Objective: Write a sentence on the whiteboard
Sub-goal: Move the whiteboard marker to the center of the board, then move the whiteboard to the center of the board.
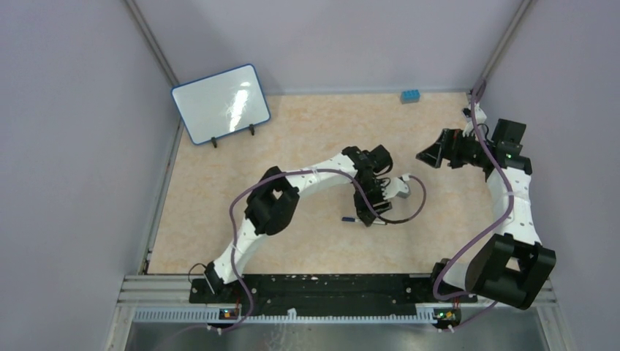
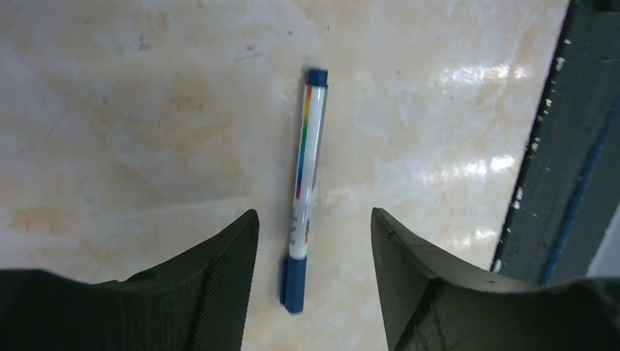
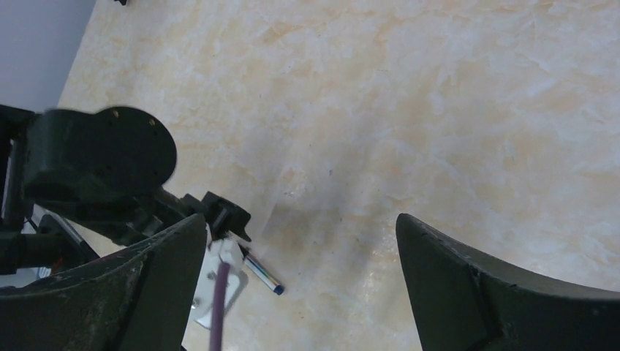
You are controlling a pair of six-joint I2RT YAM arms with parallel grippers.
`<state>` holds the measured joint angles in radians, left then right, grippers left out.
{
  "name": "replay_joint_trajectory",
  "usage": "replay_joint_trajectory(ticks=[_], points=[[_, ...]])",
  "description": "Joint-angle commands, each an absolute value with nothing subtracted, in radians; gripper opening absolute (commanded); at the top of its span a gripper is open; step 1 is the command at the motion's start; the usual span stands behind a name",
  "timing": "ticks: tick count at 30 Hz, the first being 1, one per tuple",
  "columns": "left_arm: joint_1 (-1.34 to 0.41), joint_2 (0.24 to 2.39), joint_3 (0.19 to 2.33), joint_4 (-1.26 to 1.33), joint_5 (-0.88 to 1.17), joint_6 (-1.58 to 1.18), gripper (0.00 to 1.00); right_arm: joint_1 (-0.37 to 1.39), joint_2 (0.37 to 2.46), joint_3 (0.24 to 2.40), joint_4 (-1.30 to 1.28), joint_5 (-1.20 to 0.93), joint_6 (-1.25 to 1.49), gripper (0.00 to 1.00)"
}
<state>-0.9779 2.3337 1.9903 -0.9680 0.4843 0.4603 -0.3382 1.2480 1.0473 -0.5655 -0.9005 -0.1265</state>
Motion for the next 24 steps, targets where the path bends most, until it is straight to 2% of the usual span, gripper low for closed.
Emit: replay_joint_trajectory(ticks=[1,8,16,18,20,24], points=[[-0.873,2.146,1.976,-1.049,0.587,0.469,0.65,-0.348,1.225,1.038,-0.536,-0.957,-0.129,0.97],[-0.579,1.935,1.790,-1.087,0.426,0.723,0.67,-0.347,1.228,1.029,-0.559,-0.989,-0.156,0.96],[-0.244,1.886,1.672,-0.973,0.204,1.080,0.67,-0.346,1.230,1.023,-0.558,-1.015,-0.155,0.96],[-0.194,1.914,1.671,-0.883,0.127,1.056,0.65,-0.345,1.230,1.019,-0.557,-1.014,-0.155,0.96],[-0.145,1.967,1.730,-0.873,0.135,0.970,0.64,-0.346,1.229,1.017,-0.556,-1.015,-0.156,0.96],[-0.064,2.062,1.816,-0.799,0.123,0.629,0.62,-0.345,1.228,1.015,-0.558,-1.014,-0.160,0.96]])
